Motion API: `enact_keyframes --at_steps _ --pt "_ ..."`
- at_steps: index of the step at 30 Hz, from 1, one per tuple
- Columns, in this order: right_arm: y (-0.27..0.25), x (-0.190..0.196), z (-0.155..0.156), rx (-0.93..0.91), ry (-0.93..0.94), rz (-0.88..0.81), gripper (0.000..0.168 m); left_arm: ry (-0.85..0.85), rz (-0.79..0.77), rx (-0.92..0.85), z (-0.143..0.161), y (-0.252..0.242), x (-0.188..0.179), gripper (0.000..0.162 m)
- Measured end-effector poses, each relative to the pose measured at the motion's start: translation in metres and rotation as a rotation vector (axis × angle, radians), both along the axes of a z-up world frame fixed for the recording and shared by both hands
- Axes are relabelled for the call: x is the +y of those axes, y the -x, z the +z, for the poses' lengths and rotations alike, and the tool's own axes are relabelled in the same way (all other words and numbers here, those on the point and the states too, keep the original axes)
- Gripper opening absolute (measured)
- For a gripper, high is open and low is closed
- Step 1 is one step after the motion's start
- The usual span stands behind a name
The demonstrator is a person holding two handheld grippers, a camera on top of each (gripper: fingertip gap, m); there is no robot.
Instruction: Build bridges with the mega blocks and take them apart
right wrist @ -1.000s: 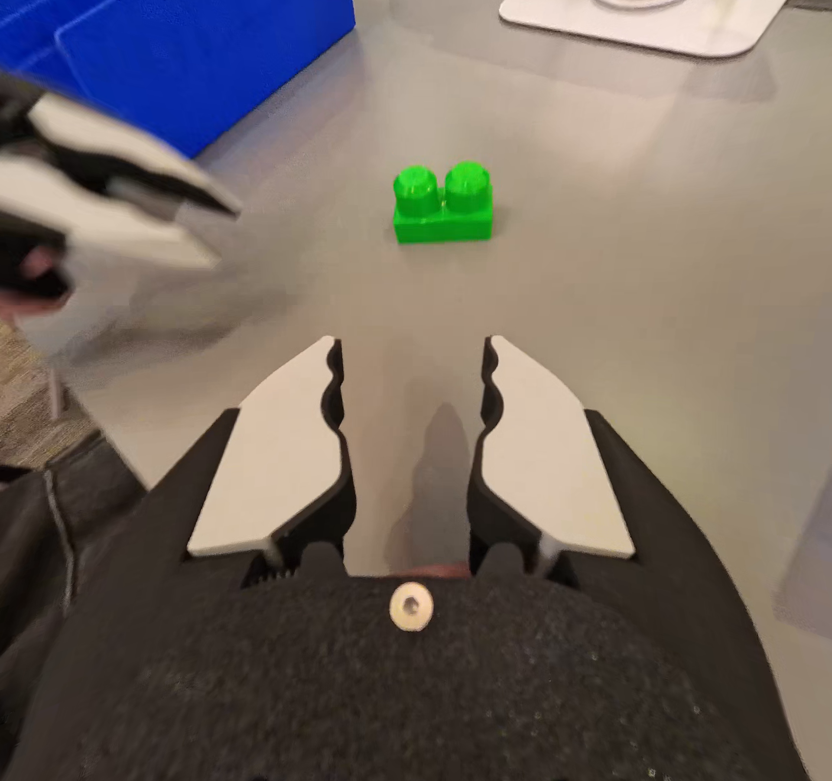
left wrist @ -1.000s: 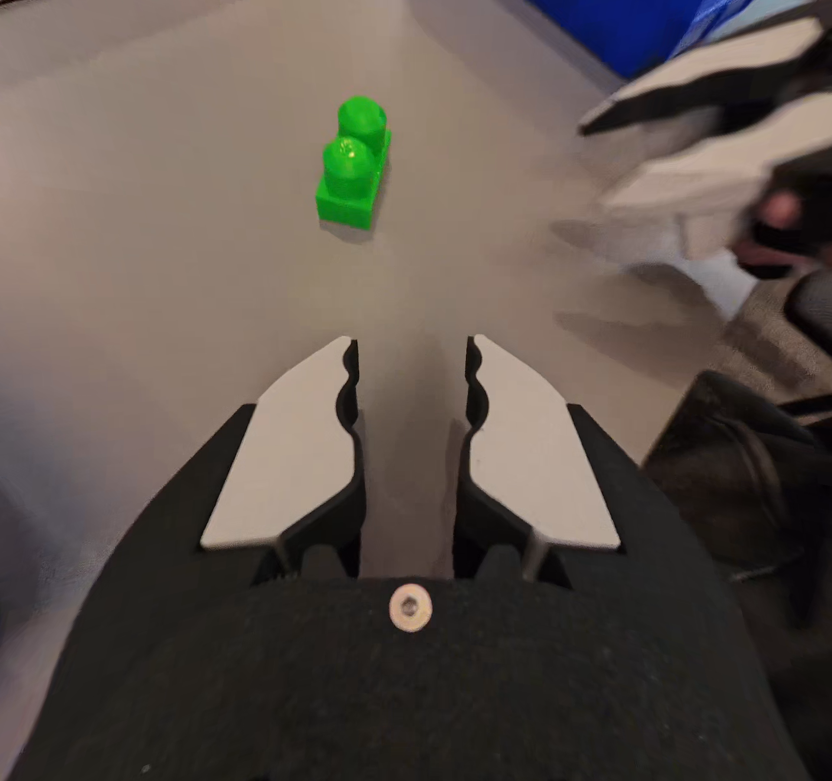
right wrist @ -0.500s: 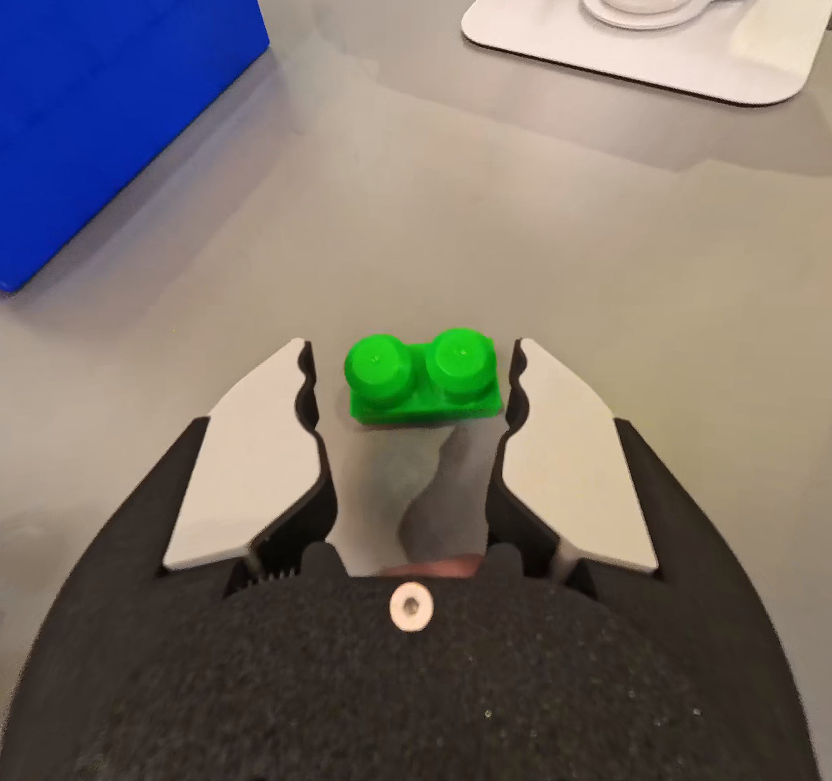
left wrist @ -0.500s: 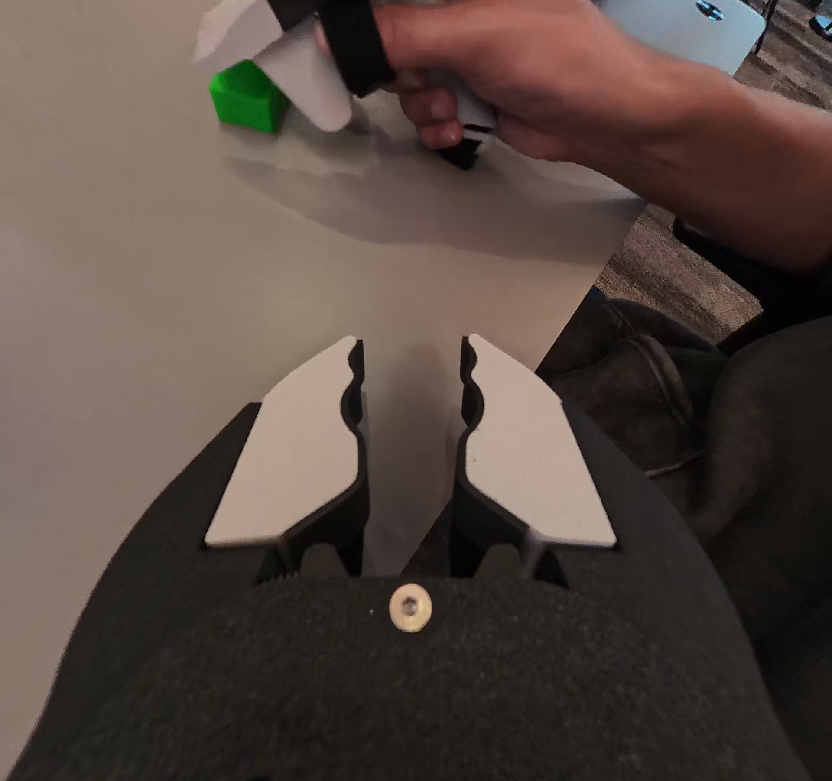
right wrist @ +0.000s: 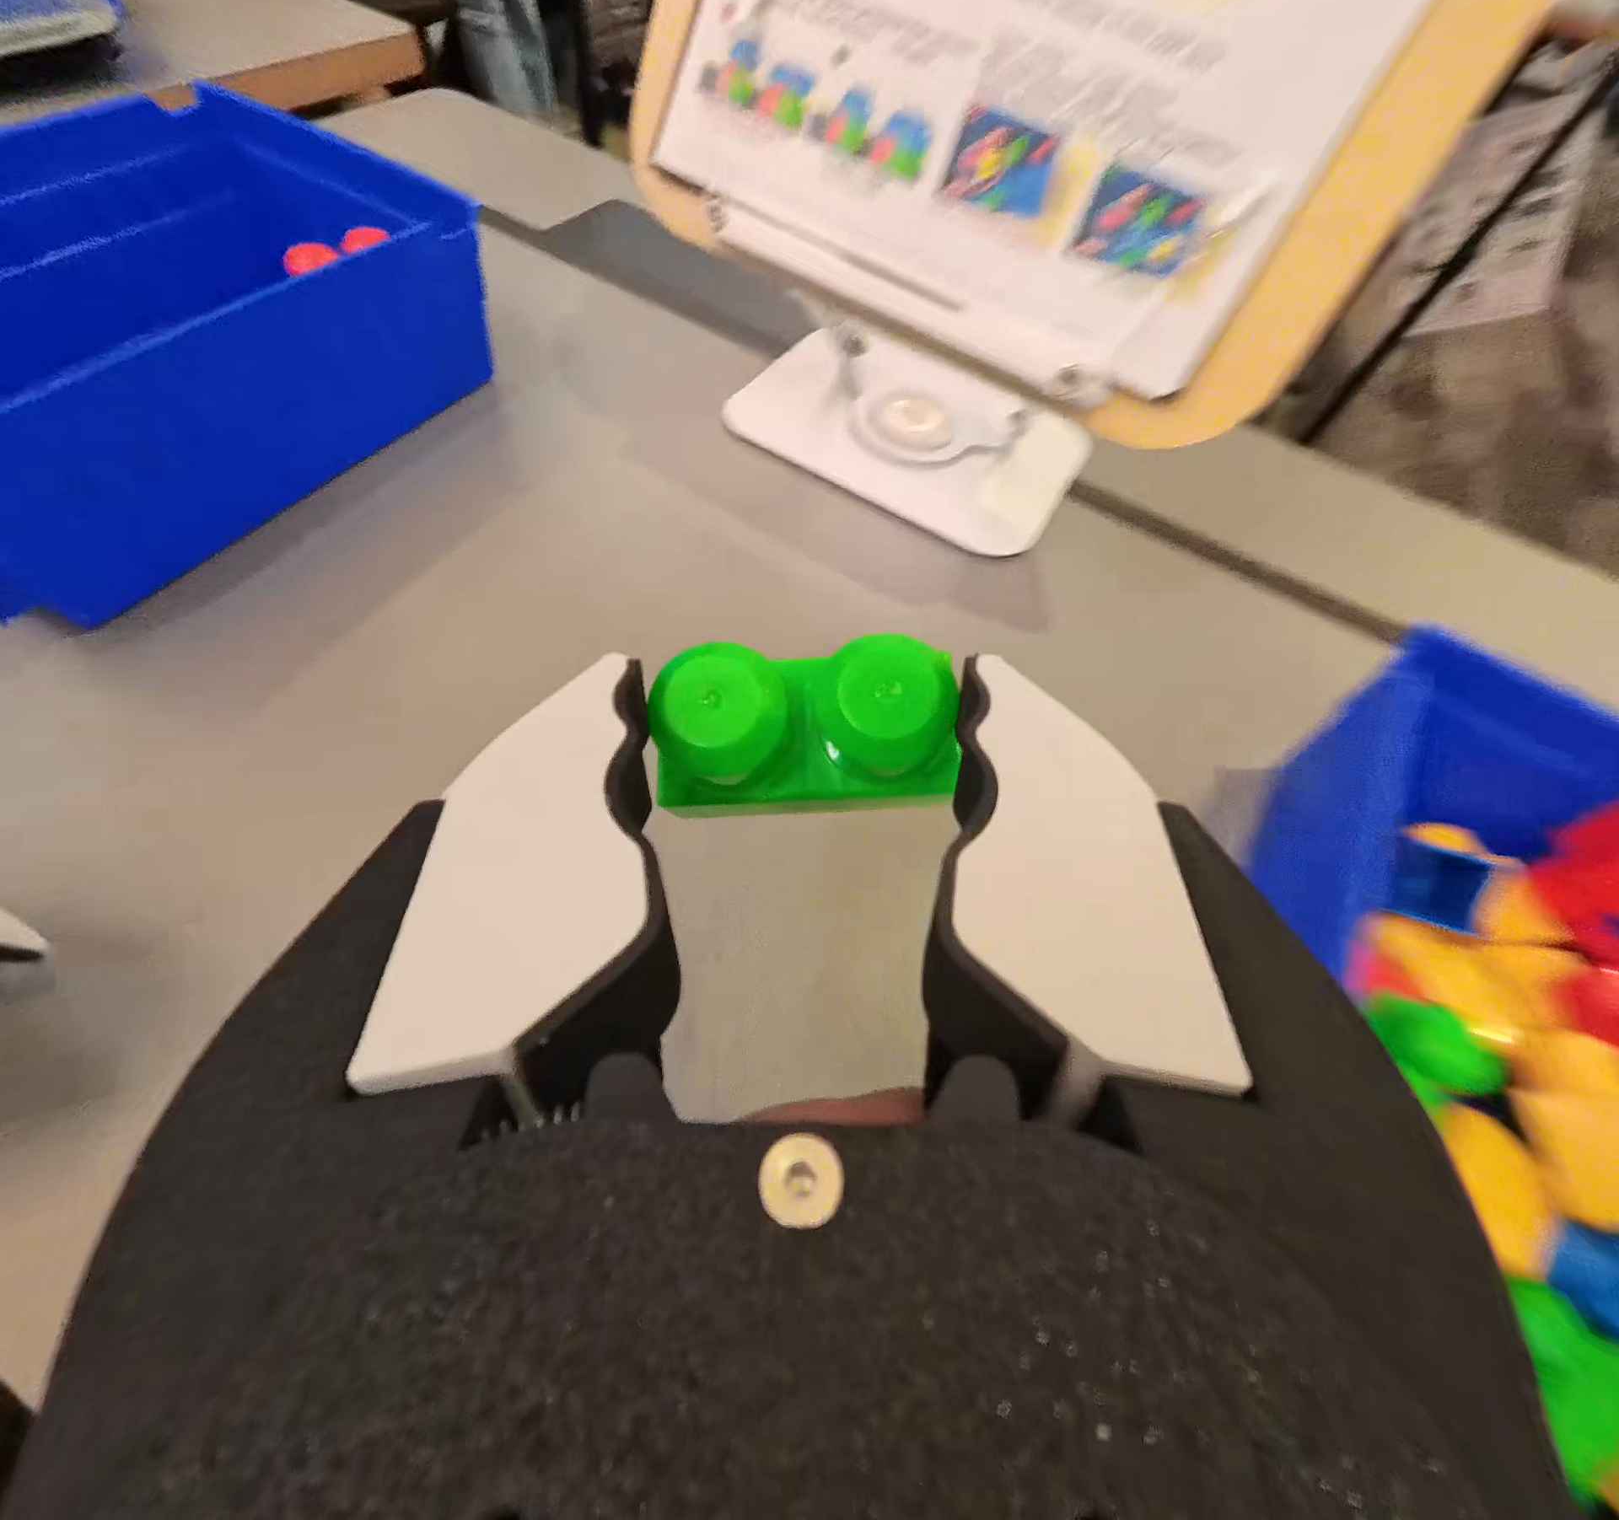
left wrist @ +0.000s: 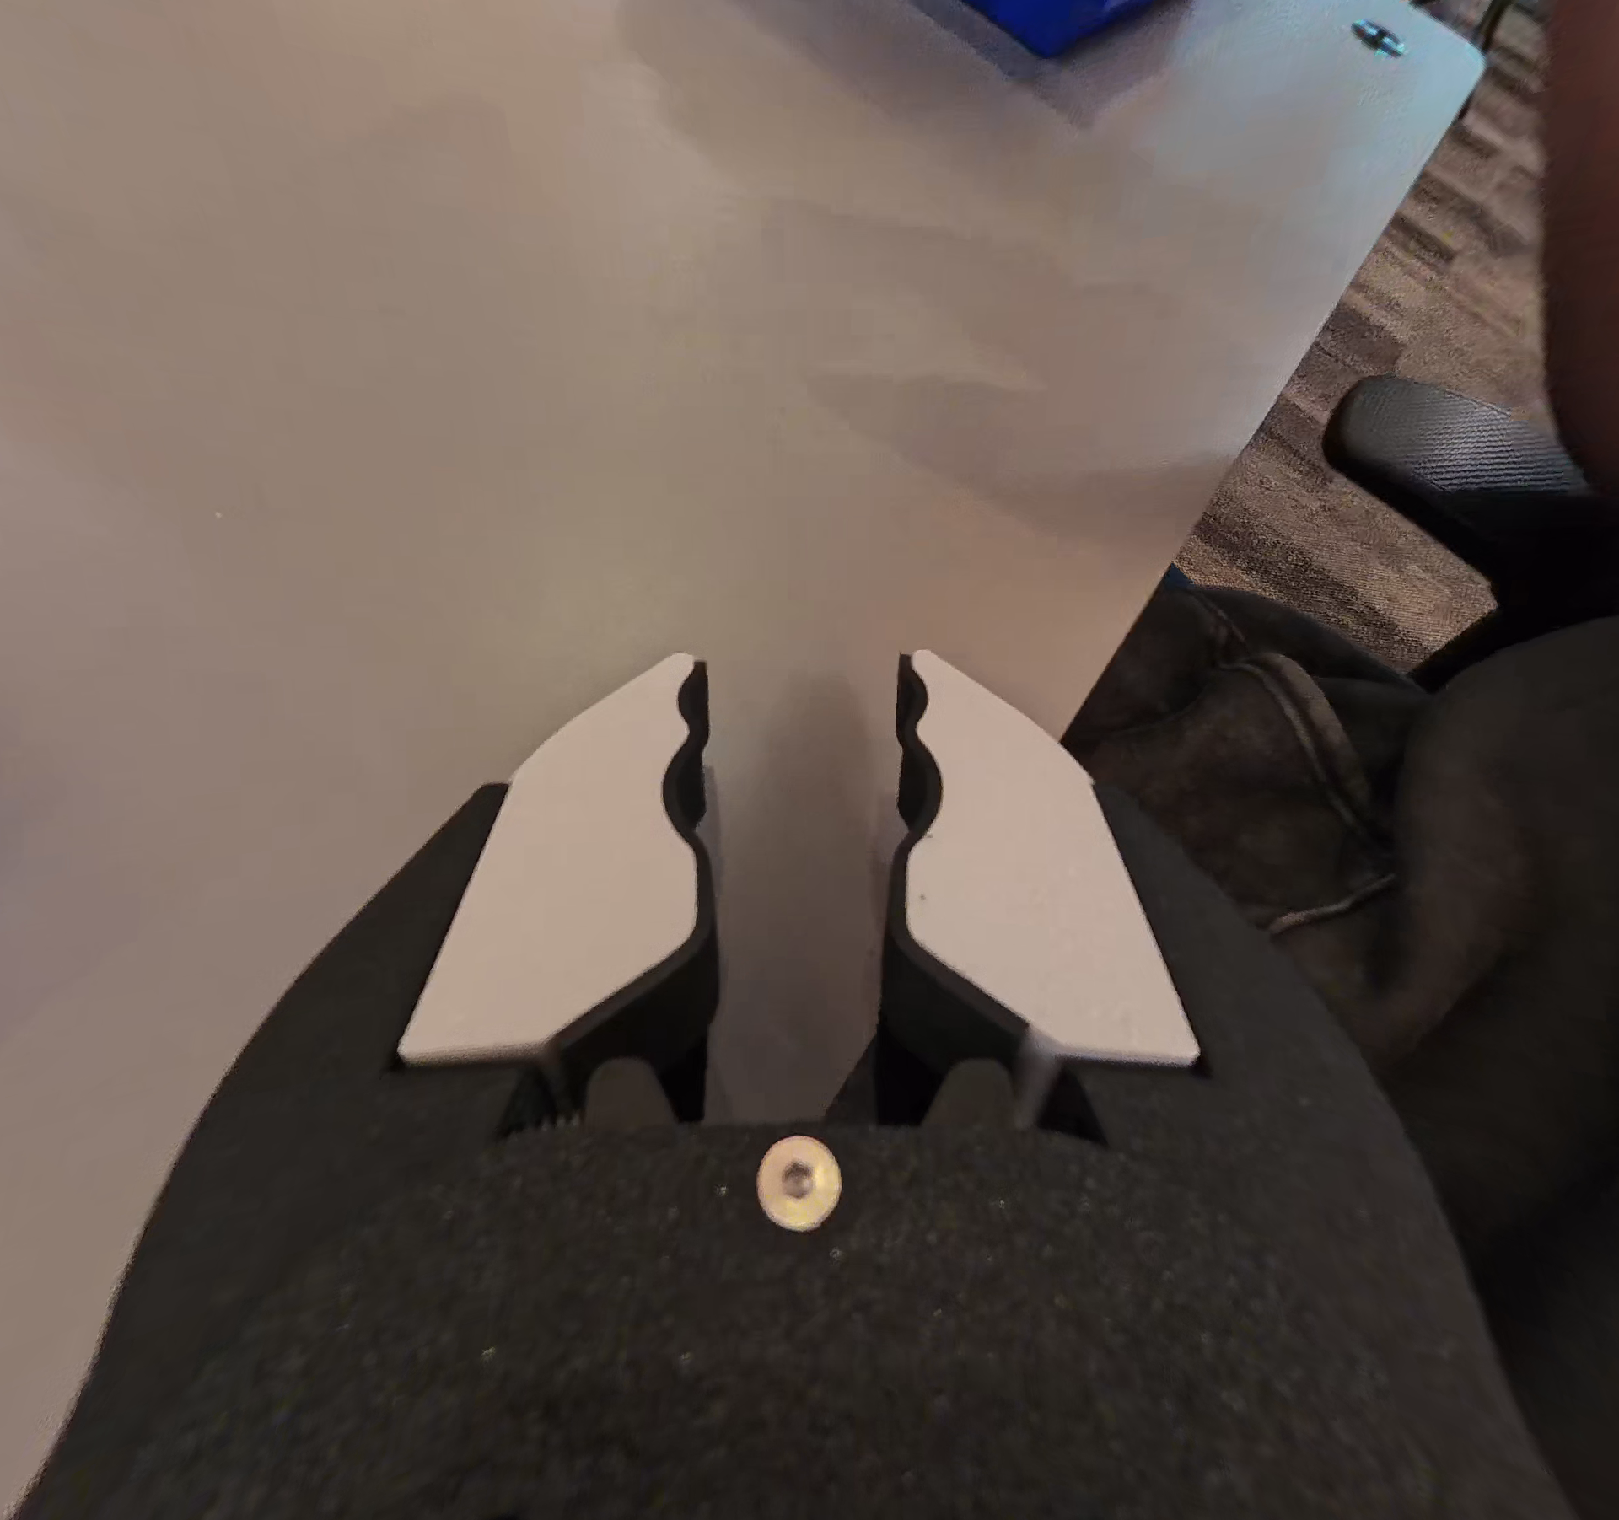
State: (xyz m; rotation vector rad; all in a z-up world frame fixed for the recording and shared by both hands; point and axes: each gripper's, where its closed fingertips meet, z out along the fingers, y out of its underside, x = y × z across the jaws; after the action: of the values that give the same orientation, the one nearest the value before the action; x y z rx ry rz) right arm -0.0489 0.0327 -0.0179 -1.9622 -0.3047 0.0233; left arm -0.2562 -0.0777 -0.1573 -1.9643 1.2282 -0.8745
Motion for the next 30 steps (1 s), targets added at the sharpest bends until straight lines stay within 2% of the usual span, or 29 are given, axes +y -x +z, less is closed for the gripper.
enact_keyframes --at_steps 3,7,11,16,20,22,23,24,25,27,30 --pt "-0.063 -0.029 0.027 -0.149 0.028 -0.108 0.068 0.033 0.009 -0.021 -0.001 0.000 0.004 0.041" --pt "-0.146 -0.068 0.021 -0.365 0.274 -0.188 0.068 0.088 -0.027 -0.084 0.011 -0.006 0.000 0.041" --pt "-0.198 -0.080 -0.015 -0.515 0.590 -0.138 0.068 0.100 -0.061 -0.079 0.011 -0.014 -0.005 0.041" --pt "-0.202 -0.092 -0.083 -0.559 0.949 0.088 0.068 0.083 -0.113 -0.050 0.008 -0.022 -0.014 0.042" --pt "-0.211 -0.089 -0.114 -0.572 1.085 0.134 0.068 0.043 -0.124 -0.007 0.002 -0.023 -0.016 0.042" --pt "-0.216 -0.083 -0.119 -0.560 1.090 0.120 0.069 0.042 -0.134 -0.004 0.001 -0.022 -0.018 0.042" --pt "-0.217 -0.077 -0.116 -0.546 1.060 0.100 0.080 0.043 -0.137 -0.005 0.002 -0.022 -0.019 0.042" --pt "-0.216 -0.074 -0.109 -0.526 1.028 0.088 0.087 0.045 -0.136 -0.006 0.002 -0.021 -0.019 0.042" --pt "-0.214 -0.071 -0.097 -0.526 0.973 0.084 0.086 0.045 -0.133 -0.007 0.002 -0.020 -0.019 0.043" --pt "-0.206 -0.062 -0.058 -0.526 0.793 0.054 0.082 0.045 -0.124 -0.015 0.004 -0.017 -0.018 0.043" --pt "-0.170 -0.051 0.015 -0.483 0.400 0.035 0.074 0.052 -0.105 -0.026 0.005 -0.013 -0.014 0.043"
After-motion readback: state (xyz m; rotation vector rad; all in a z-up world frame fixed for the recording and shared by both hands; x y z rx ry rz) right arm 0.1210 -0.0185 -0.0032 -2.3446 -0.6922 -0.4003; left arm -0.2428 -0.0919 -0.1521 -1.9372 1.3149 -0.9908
